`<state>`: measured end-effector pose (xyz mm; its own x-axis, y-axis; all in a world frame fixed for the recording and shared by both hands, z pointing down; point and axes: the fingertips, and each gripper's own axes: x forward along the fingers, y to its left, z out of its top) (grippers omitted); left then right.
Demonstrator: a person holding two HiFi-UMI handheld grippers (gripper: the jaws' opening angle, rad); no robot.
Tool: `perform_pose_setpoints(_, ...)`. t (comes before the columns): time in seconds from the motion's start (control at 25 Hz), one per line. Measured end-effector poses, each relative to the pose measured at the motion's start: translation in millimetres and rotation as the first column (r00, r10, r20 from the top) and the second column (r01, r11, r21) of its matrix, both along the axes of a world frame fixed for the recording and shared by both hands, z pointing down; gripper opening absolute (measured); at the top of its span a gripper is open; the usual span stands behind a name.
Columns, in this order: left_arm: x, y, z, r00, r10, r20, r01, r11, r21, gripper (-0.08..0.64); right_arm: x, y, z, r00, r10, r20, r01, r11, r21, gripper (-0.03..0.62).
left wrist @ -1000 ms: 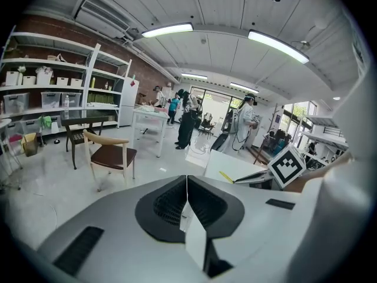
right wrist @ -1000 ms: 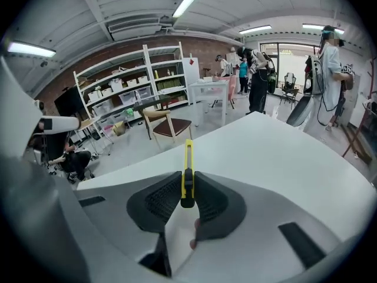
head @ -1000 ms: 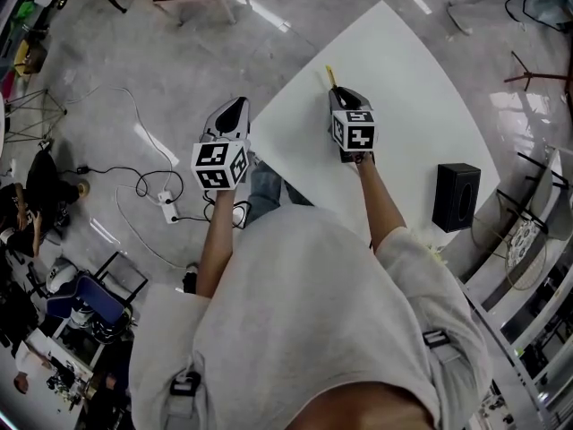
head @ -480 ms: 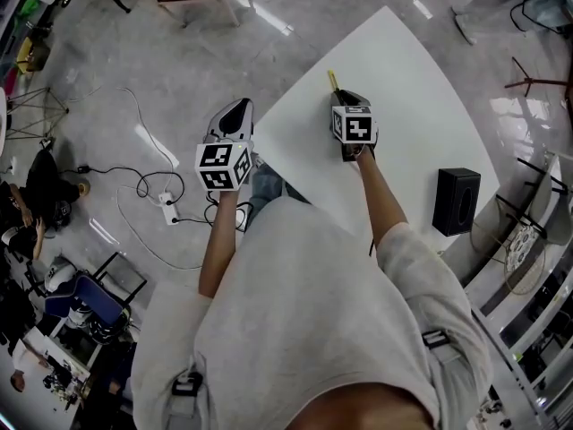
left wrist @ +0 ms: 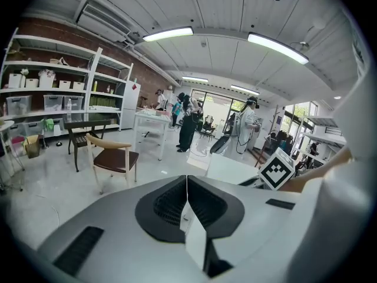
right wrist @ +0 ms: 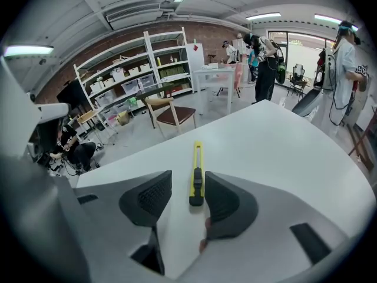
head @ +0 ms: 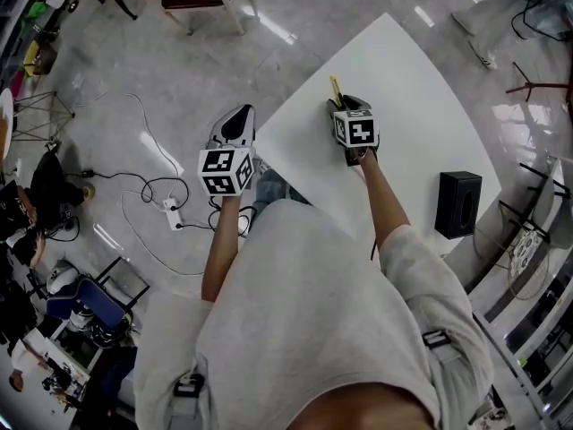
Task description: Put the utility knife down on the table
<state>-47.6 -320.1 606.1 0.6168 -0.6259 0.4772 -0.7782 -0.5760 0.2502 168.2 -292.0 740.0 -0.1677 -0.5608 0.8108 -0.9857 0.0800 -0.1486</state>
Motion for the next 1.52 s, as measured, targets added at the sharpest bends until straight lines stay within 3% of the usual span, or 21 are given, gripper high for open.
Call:
perform_pose_setpoints(0.32, 0, 0, -11, 1.0, -0.001, -0.009, 0.001, 1.0, 0.028, 0.023, 13, -1, -31, 0.998, 0.041, -0.045, -0.036, 0.993, 0.114, 0.186)
perform_pose_setpoints(0.56, 0, 0, -23, 1.0, 0.003, -0.02, -0.002, 0.998, 0.06, 0.023, 12, 5, -75, 0.998, 0.065, -0.018, -0.059, 0.971, 0.233, 0.122)
perform_pose_setpoints(0.88, -3, -3, -44, 1.0, 0.002, -0.031, 0.001, 0.994, 0.113, 0.023, 5, 13, -133, 0.997, 0.08, -0.002, -0.073, 0.918, 0.391, 0.035)
perform_pose_setpoints(1.32, -6, -11, -78, 0.999, -0.008, -0.051, 0.017, 0.98, 0.196, 0.023, -5, 8, -215, 0.998, 0.048, -0.047, -0.012, 0.817, 0.576, 0.032)
perform_pose_setpoints(1.52, -1, -17, -95, 0.998, 0.0, -0.055, 0.013, 0.971, 0.237, 0.023, -3, 3, -232, 0.998, 0.054, -0.043, -0.017, 0.793, 0.608, 0.032)
